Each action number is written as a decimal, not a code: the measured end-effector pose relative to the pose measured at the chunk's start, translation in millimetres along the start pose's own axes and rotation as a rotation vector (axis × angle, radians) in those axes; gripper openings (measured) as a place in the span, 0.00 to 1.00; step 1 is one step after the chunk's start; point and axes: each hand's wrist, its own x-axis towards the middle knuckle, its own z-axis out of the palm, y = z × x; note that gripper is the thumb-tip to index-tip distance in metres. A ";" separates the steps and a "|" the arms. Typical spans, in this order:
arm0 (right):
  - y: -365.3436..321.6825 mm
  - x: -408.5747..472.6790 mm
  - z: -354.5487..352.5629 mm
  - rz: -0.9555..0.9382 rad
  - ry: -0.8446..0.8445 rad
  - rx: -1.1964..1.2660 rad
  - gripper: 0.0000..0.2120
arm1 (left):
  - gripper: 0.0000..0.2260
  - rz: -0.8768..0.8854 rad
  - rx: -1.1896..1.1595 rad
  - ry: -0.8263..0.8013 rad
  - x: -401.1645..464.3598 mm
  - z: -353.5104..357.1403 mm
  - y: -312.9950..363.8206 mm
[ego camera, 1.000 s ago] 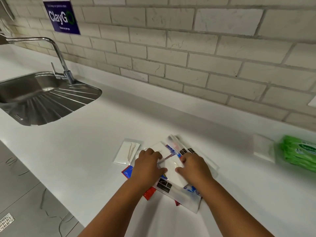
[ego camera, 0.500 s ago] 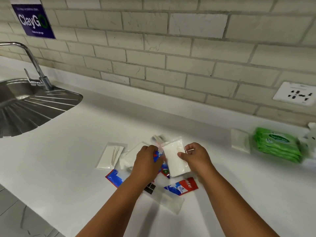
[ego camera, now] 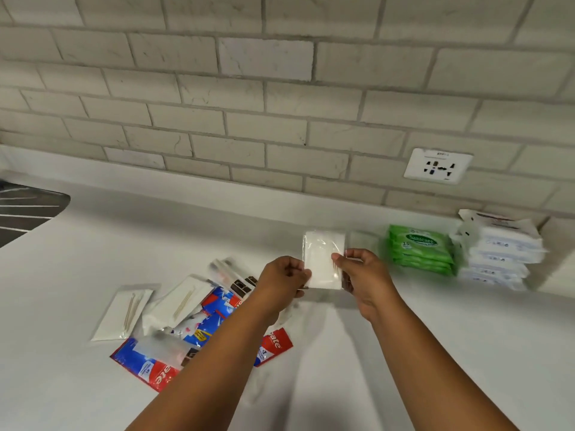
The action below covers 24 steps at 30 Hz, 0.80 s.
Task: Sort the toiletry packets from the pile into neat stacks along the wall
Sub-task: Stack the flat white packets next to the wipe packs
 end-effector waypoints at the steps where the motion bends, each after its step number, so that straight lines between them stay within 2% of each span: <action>1: 2.7 2.7 -8.1 0.013 0.002 -0.024 0.09 | 0.03 0.003 -0.008 -0.005 4.8 7.2 -0.3; 6: 21.0 18.0 -43.3 0.051 0.056 -0.112 0.07 | 0.03 0.006 0.049 -0.008 31.4 44.2 -3.3; 11: 29.5 40.7 -66.2 -0.140 0.253 -0.332 0.10 | 0.06 0.003 0.151 0.001 56.5 85.7 -0.6; 15: 30.5 60.9 -76.1 -0.331 0.352 -0.542 0.11 | 0.05 0.091 0.298 0.056 86.9 111.8 0.3; 24: 42.7 103.3 -75.8 -0.409 0.415 -0.830 0.12 | 0.08 0.137 0.452 0.155 128.6 129.7 -12.5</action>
